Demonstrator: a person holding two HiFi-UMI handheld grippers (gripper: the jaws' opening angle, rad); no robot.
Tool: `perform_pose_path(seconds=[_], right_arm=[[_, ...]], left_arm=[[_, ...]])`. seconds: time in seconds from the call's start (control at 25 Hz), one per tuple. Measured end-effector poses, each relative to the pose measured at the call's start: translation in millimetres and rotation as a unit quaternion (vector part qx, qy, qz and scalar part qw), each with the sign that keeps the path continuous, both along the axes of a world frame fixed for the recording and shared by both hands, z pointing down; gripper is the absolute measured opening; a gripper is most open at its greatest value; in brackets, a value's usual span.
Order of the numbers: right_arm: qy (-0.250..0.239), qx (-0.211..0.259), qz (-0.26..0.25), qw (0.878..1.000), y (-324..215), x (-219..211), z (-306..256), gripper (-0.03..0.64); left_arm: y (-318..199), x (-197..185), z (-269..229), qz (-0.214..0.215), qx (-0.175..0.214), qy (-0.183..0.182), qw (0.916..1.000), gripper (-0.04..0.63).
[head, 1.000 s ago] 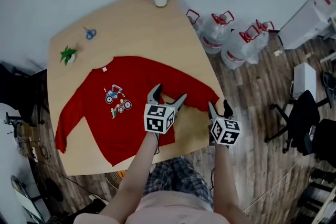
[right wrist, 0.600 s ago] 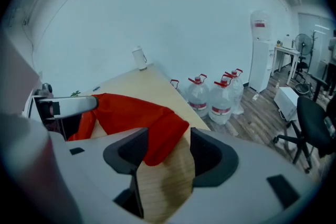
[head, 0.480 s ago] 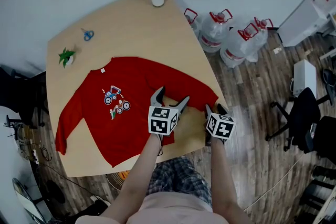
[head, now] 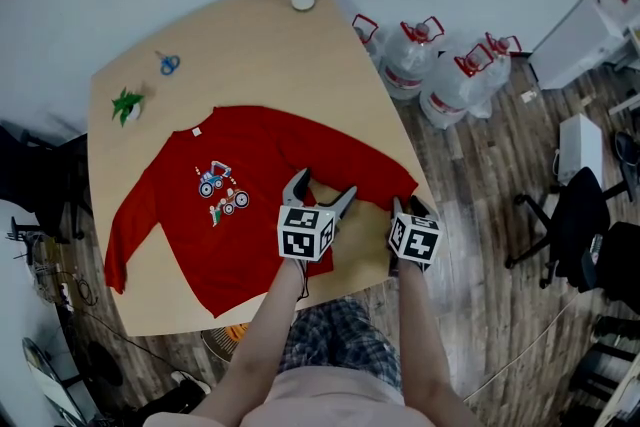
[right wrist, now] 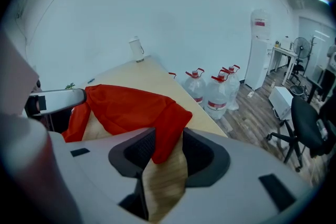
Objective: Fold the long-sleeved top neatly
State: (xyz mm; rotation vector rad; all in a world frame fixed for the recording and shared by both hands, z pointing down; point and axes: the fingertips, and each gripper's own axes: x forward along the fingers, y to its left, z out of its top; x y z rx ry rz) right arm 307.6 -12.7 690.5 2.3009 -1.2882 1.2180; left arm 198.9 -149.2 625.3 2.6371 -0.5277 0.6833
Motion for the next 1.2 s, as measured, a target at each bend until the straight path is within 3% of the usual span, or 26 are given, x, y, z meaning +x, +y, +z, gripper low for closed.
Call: perform_pose_path(seconds=[0.08,0.16,0.28,0.44,0.68,1.2], right_arm=[[-0.003,-0.004,-0.016,1.0,-3.0,-3.9,-0.1,0.148],[-0.009,-0.005,-0.032,0.999,-8.9,-10.6,-0.3,0.056],[-0.01,0.002,-0.029,1.0,-11.3,-12.6,-1.6,0.038],[-0.016,0.025,-0.026,0.999,-11.7,-9.6,-7.1,0.028],[0.011,0.078,-0.031,0.996,-22.6,-6.1,-51.5,0.026],[0.047,0.189,-0.129,0.972,-112.0,-43.3,-170.1,0.026]], left_arm=[[0.0,-1.5,-0.4,-0.001,0.0,0.002,1.0,0.44],[-0.4,-2.8,-0.7,-0.004,-0.001,0.003,1.0,0.44],[-0.3,-6.1,-0.9,-0.006,-0.002,0.002,1.0,0.44],[-6.0,-12.0,-3.9,-0.015,0.002,0.006,0.9999,0.44],[-23.2,-32.3,-14.6,-0.041,0.005,0.011,0.9991,0.44],[-85.7,-124.9,-51.0,-0.124,0.038,0.015,0.9914,0.44]])
